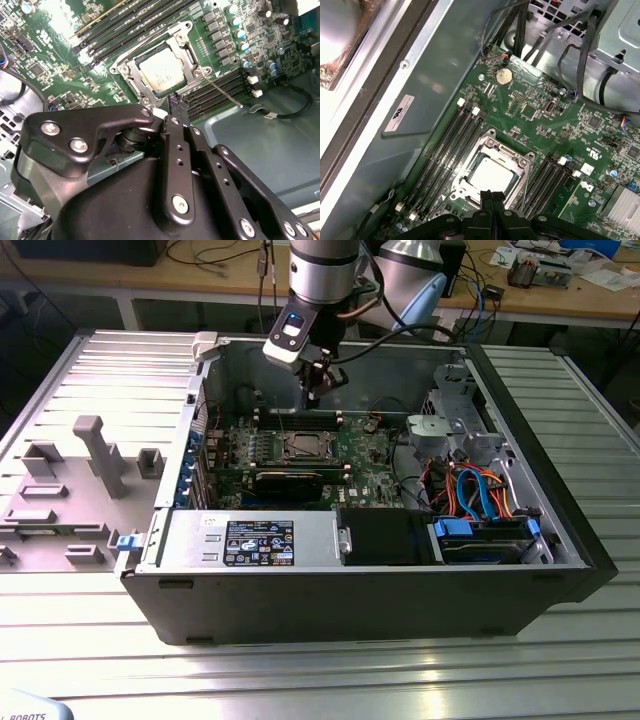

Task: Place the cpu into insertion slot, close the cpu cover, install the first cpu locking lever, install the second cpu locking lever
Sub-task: 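Install the first cpu locking lever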

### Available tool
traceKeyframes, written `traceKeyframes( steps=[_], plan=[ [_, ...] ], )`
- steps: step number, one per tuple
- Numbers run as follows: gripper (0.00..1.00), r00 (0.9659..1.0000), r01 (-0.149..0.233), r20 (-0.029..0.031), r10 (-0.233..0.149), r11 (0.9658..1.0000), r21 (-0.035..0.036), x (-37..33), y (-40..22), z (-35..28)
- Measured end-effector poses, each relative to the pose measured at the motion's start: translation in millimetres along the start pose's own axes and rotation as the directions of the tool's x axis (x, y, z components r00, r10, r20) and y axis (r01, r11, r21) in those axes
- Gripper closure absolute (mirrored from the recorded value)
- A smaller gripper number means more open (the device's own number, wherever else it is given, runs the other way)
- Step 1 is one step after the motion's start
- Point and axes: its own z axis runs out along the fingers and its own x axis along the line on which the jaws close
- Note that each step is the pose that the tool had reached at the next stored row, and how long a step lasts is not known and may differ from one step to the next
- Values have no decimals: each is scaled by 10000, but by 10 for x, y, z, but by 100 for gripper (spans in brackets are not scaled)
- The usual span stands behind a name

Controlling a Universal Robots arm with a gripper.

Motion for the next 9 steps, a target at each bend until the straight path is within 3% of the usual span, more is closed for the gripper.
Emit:
traceKeyframes(
  steps=[4,9],
  plan=[
    [89,10000,22,1,-22,10000,2,43,-72,1],
    [89,10000,26,0,-26,10000,2,44,-74,1]
  ],
)
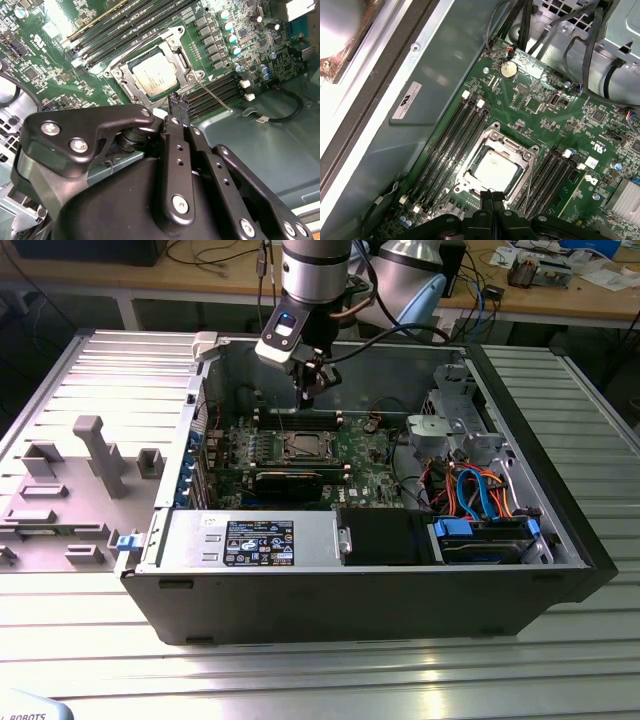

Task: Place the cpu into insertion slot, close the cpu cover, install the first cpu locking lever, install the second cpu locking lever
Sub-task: 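Install the first cpu locking lever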

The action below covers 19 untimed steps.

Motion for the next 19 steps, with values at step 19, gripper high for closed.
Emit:
traceKeyframes(
  steps=[19],
  plan=[
    [89,9878,1557,-22,-1557,9878,79,0,0,0]
  ],
)
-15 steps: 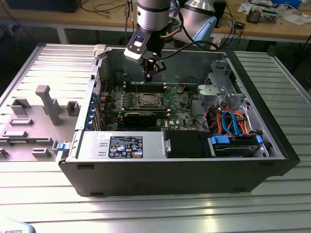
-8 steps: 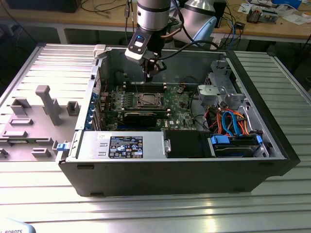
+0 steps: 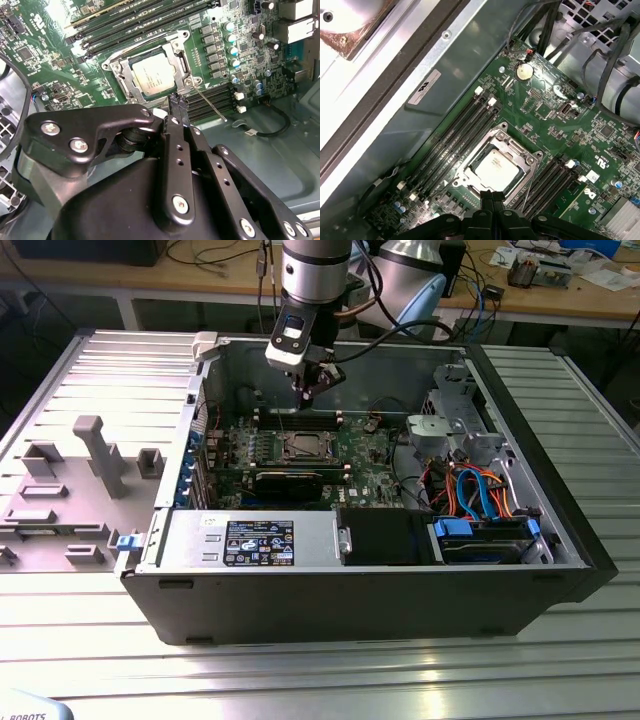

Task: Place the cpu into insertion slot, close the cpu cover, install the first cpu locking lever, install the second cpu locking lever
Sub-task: 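Install the first cpu locking lever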

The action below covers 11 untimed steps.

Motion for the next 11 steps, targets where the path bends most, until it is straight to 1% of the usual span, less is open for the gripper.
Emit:
traceKeyframes(
  steps=[6,11],
  plan=[
    [89,10000,14,0,-14,10000,1,0,0,0],
    [89,10000,98,-1,-98,10000,5,0,0,0]
  ],
)
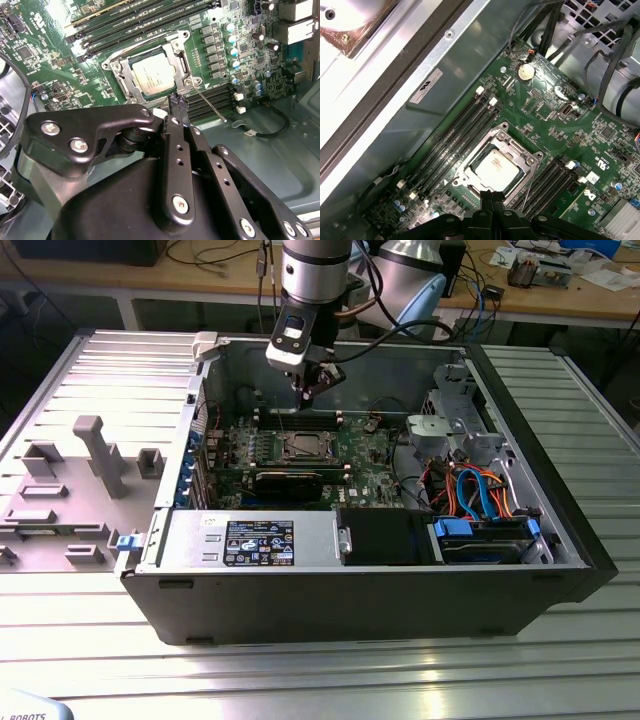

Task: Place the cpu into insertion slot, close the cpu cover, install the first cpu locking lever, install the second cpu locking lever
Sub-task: 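Install the first cpu locking lever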

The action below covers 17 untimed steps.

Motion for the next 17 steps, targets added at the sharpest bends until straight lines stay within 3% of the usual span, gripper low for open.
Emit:
traceKeyframes(
  steps=[7,10,17],
  plan=[
    [89,9992,394,-4,-394,9992,20,0,0,0],
    [89,9974,718,-9,-718,9974,37,0,0,0],
    [89,9941,1087,-14,-1087,9941,56,0,0,0]
  ],
)
